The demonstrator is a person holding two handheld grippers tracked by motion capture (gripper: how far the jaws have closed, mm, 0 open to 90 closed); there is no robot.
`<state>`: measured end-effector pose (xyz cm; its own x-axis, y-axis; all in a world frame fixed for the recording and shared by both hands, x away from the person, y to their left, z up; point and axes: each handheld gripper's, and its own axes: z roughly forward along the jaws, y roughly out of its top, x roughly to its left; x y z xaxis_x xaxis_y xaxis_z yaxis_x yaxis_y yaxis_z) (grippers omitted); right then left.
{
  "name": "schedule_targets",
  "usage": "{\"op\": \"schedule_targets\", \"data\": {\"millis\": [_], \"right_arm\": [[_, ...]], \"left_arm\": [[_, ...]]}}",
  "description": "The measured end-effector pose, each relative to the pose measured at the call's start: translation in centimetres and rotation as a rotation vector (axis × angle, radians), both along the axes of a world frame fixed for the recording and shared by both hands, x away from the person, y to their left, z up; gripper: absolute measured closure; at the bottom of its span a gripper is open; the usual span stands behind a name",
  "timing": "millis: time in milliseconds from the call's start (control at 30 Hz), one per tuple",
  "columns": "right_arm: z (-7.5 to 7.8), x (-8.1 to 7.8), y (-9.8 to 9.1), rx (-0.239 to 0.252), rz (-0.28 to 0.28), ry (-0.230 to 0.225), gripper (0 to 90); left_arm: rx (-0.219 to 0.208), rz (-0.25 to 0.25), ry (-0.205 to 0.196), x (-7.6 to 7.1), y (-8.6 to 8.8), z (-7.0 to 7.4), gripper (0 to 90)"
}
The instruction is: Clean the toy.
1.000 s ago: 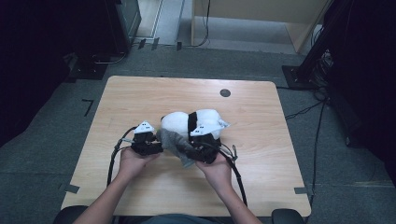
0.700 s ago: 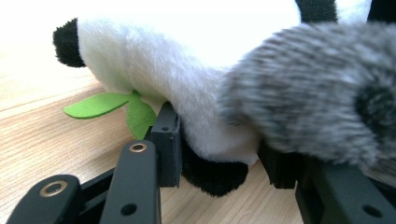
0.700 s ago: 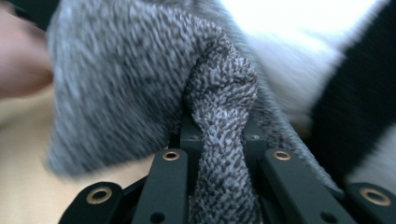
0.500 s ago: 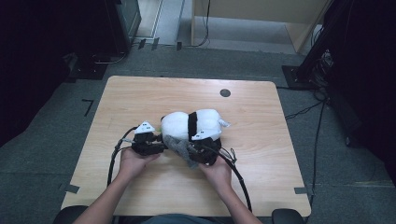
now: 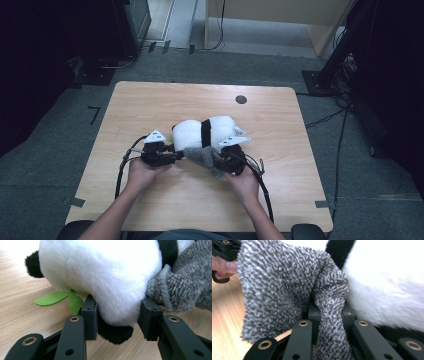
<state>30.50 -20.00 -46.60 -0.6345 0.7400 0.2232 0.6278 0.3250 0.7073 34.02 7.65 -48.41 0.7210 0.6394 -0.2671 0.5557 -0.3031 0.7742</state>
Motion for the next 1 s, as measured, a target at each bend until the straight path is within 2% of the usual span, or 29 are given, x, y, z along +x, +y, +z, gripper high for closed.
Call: {"op": "schedule_targets", "data": {"millis": [200,333,567,767,1000], "right_arm": [[0.7,0.3,-1.5,-0.006,0.003,0.031,78.0],[1.4,0.3,-2.7,0.011,-0.019,0.043,77.9],[1.5,0.5,-4.5,0.023,-0.039,0.084,77.4],[1.5,0.8,-6.1,0.006,-0.093,0.102,77.2],[0.5,1.5,-7.6,0.010,-0.155,0.154,76.3]], "left_arm": [[-0.002,-0.002,0.002,0.0,0.0,0.0,56.9],[-0.004,-0.001,0.005,0.0,0.0,0.0,56.9],[-0.004,-0.001,0.004,0.0,0.0,0.0,57.0],[-0.004,0.003,0.004,0.1,0.1,0.0,57.3],[-0.002,0.005,0.005,0.2,0.1,0.0,57.5]]}}
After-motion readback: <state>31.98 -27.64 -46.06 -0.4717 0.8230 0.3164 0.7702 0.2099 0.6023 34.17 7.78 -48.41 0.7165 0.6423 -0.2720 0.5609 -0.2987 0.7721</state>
